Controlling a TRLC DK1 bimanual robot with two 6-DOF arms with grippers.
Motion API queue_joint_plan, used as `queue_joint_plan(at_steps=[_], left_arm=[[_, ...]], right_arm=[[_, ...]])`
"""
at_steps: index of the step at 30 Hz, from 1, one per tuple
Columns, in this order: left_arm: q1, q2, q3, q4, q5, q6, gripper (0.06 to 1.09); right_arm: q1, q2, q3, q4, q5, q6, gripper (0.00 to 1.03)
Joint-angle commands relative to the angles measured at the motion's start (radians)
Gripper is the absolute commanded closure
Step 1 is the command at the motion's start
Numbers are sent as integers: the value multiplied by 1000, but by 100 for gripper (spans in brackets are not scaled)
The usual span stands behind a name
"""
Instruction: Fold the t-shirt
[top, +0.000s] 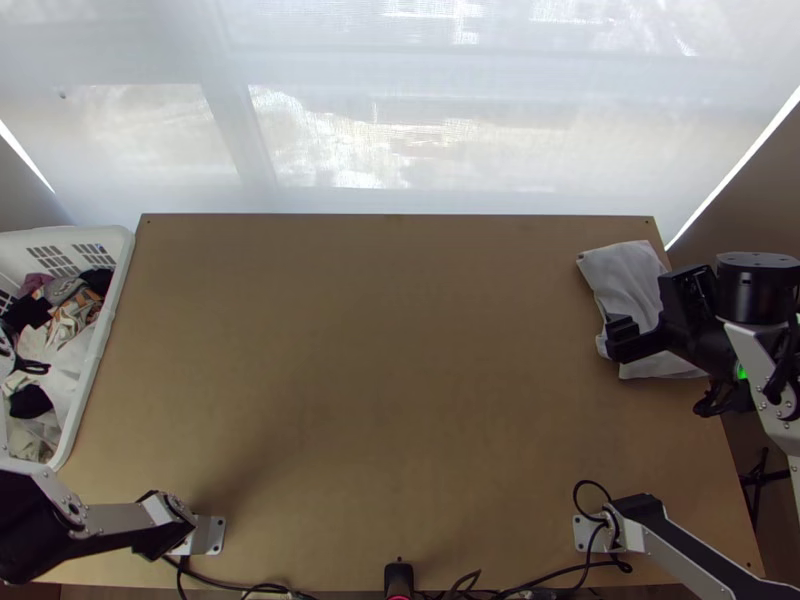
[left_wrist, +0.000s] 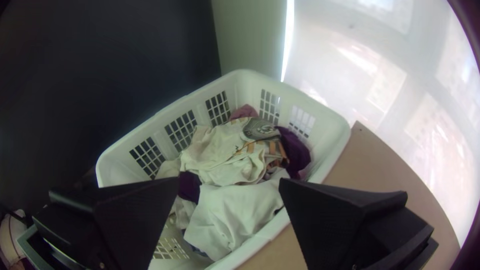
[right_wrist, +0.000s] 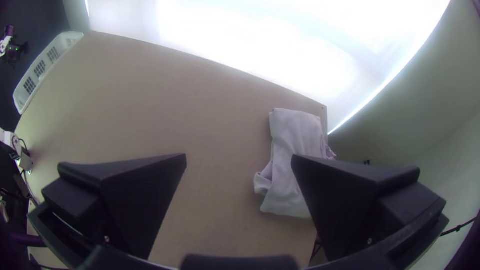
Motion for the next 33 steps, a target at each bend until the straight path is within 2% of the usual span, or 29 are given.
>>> queue_joint_plan(at_steps=[1, 8, 16, 22, 30, 33], left_arm=[[117, 316, 170, -8, -3, 35, 11], [173, 654, 434, -8, -43, 35, 11], [200, 937, 701, -43, -88, 36, 11], [206, 1092, 810, -59, -131, 30, 11], [229, 1259, 991, -54, -243, 17, 11], [235, 1333, 1093, -82, -244, 20, 11]], right_arm=[[-3, 18, 18, -22, 3, -2, 5], [-6, 35, 9, -36, 5, -13, 5], [-7, 56, 10, -42, 8, -25, 5], [-20, 62, -7, -60, 9, -36, 5], [-32, 61, -40, -78, 24, -47, 5], [-41, 53, -68, -83, 34, -56, 5]])
